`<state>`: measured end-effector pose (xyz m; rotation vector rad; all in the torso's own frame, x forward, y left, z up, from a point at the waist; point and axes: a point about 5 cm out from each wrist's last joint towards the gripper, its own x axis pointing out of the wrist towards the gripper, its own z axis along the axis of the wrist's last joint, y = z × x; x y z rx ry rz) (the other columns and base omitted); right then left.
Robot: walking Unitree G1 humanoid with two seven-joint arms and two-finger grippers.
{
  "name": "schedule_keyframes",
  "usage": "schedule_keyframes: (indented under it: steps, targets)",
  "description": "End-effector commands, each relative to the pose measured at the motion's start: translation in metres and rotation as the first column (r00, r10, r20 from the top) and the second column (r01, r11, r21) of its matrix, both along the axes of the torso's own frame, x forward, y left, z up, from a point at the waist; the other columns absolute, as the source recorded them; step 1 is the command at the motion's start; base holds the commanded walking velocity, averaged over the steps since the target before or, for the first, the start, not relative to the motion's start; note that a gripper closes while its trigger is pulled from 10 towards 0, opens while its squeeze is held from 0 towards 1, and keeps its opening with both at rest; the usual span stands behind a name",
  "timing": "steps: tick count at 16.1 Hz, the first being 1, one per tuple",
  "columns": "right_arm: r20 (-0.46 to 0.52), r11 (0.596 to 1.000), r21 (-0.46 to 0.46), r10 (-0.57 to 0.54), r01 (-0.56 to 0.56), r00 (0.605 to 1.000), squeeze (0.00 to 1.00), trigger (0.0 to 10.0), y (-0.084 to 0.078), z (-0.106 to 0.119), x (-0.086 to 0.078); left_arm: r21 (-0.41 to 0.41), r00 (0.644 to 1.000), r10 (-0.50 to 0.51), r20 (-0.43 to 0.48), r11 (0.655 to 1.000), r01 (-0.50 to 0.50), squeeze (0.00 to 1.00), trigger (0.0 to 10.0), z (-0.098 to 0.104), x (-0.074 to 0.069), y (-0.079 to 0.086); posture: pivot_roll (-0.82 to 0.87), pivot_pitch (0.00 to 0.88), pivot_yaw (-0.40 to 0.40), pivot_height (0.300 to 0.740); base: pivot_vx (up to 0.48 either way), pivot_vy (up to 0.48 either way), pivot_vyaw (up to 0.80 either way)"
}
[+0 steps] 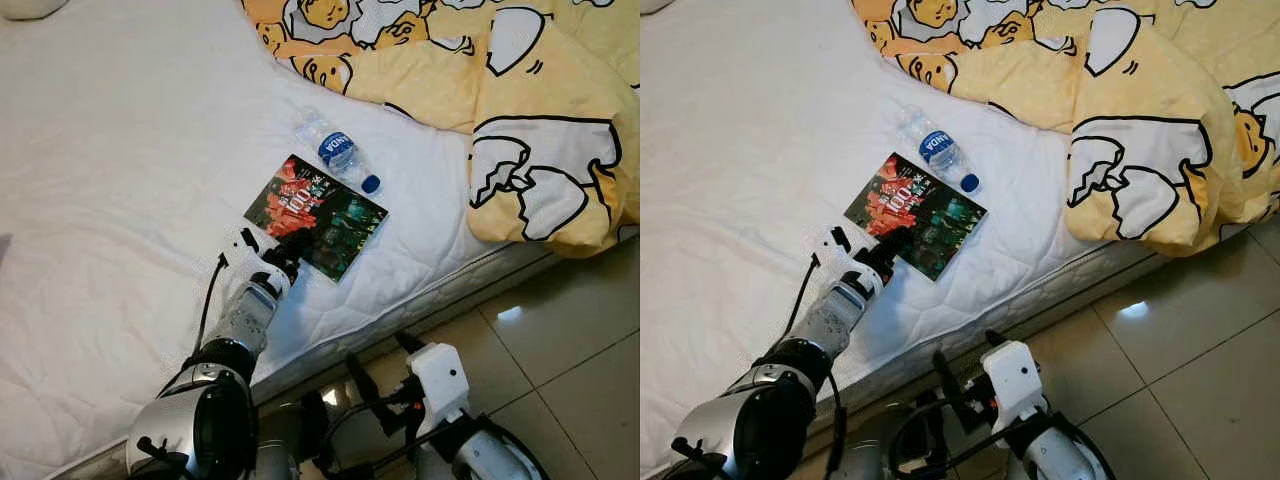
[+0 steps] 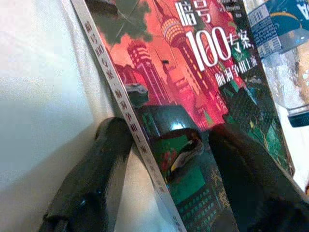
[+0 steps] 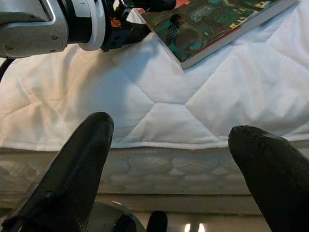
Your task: Clean up the room
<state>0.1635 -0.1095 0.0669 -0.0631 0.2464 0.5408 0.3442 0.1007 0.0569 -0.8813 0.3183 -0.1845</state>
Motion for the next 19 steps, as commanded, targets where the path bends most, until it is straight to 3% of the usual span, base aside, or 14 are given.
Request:
schedule_keyframes:
  steps: [1,8,11,13,15,16,19]
  targets:
    - [-0.024,1.000,0.020,0.012,-0.012,1.000,0.00,10.0,0.004,0.000,-0.005,-0.018,0.997,-0.051,-0.059,0.999,0.050,0.00,0.0,-0.013,-0.010,-0.011,-0.29,0.316,0.189,0.740,0.000,0.000,0.00]
    - [-0.032,1.000,0.020,0.005,-0.005,0.999,0.00,10.0,0.003,0.000,-0.006,-0.116,0.999,-0.018,-0.043,0.993,0.013,0.00,0.0,-0.011,-0.009,-0.010,-0.29,0.323,0.184,0.740,0.000,0.000,0.00]
    - [-0.031,1.000,0.018,0.003,-0.003,1.000,0.00,10.0,0.002,-0.001,-0.003,-0.224,0.998,0.055,-0.015,0.973,-0.057,0.00,0.0,-0.002,-0.002,0.000,-0.29,0.315,0.186,0.740,0.000,0.000,0.00]
    - [-0.028,1.000,0.018,0.000,0.000,1.000,0.00,10.0,0.001,-0.001,0.000,-0.241,0.997,0.079,0.026,0.968,-0.070,0.00,0.0,0.008,0.004,0.007,-0.28,0.305,0.186,0.740,0.000,0.000,0.00]
    - [-0.029,1.000,0.018,-0.003,0.003,1.000,0.00,10.0,0.001,-0.004,0.006,-0.186,0.997,0.062,0.048,0.981,-0.052,0.00,0.0,0.008,0.004,0.017,-0.26,0.262,0.191,0.740,0.000,0.000,0.00]
    - [-0.025,0.999,0.027,-0.018,0.019,1.000,0.00,10.0,0.000,-0.009,0.023,-0.062,0.999,0.008,0.033,0.998,-0.006,0.00,0.0,-0.003,-0.004,0.035,-0.23,0.175,0.195,0.740,0.000,0.000,0.00]
    - [-0.015,0.998,0.051,-0.047,0.048,0.999,0.00,10.0,-0.002,-0.010,0.048,0.016,0.999,0.029,0.028,0.999,-0.030,0.00,0.0,-0.003,-0.006,0.067,-0.20,0.080,0.192,0.740,0.000,0.000,0.00]
